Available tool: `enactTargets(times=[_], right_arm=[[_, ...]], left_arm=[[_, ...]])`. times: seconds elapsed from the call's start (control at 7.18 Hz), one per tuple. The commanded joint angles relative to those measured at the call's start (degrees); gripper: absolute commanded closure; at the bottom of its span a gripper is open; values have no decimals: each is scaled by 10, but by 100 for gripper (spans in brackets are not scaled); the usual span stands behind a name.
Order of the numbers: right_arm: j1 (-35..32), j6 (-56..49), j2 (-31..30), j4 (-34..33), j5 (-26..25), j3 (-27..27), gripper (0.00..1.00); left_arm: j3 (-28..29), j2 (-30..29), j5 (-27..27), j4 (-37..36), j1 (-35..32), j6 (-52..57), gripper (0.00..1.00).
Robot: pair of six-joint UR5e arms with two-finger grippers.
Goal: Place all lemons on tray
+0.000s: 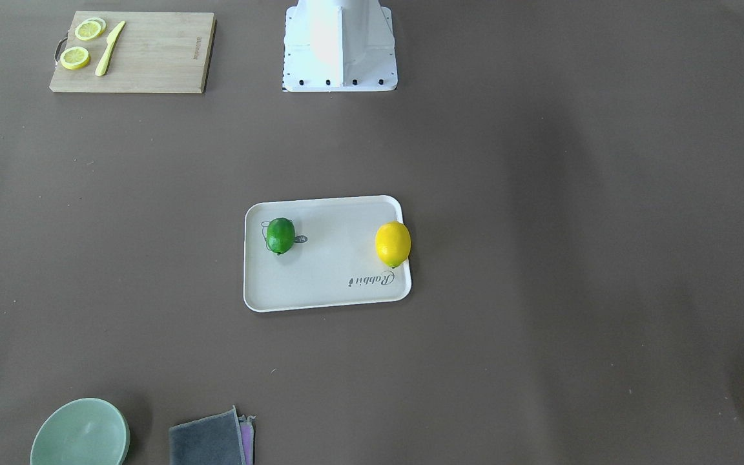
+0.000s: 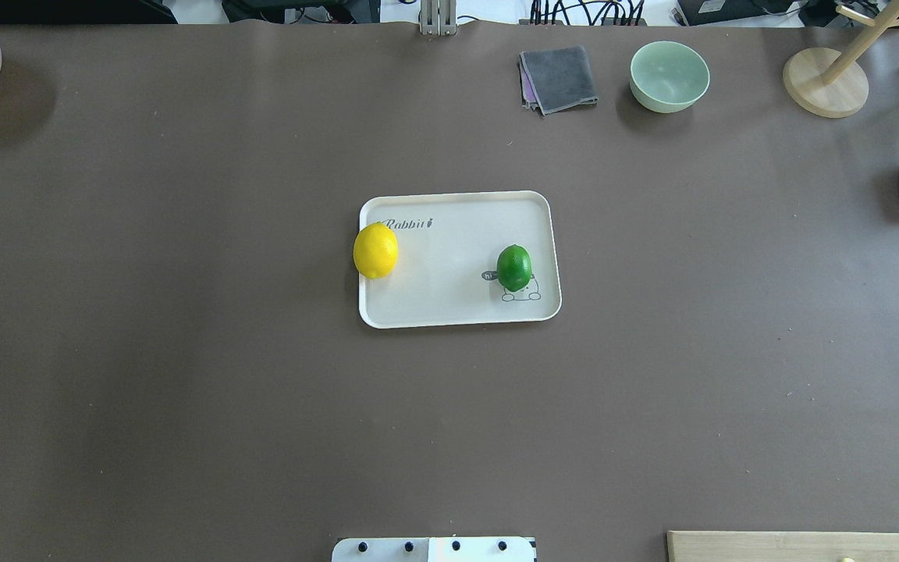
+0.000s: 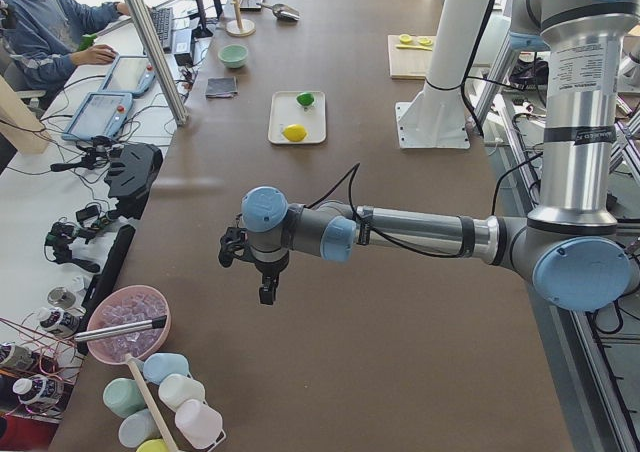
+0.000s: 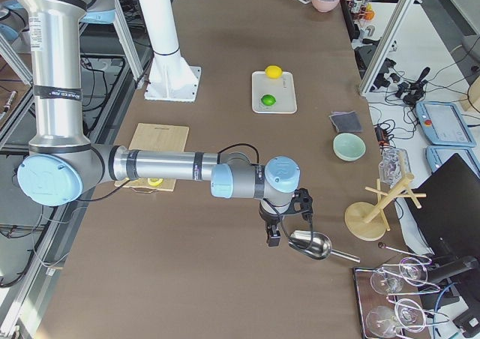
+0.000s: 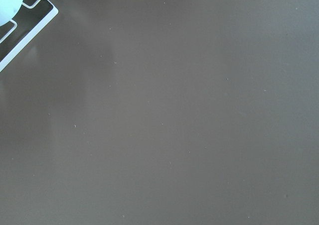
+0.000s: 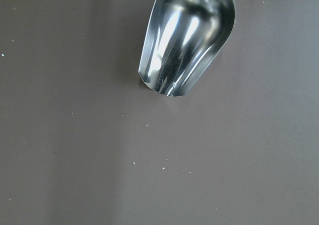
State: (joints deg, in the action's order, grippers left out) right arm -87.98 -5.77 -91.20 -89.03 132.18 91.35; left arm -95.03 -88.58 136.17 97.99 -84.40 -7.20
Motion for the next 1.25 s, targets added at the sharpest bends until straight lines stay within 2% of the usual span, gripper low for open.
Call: enactTargets(times=[0.0,1.11], right_arm=[[1,7,13,0,-1,2,0],[1,7,14,-1,4,5,0]], left_arm=[[6,-9,4,3,-2,3,2],[-28,1,4,3,-3,3,2]])
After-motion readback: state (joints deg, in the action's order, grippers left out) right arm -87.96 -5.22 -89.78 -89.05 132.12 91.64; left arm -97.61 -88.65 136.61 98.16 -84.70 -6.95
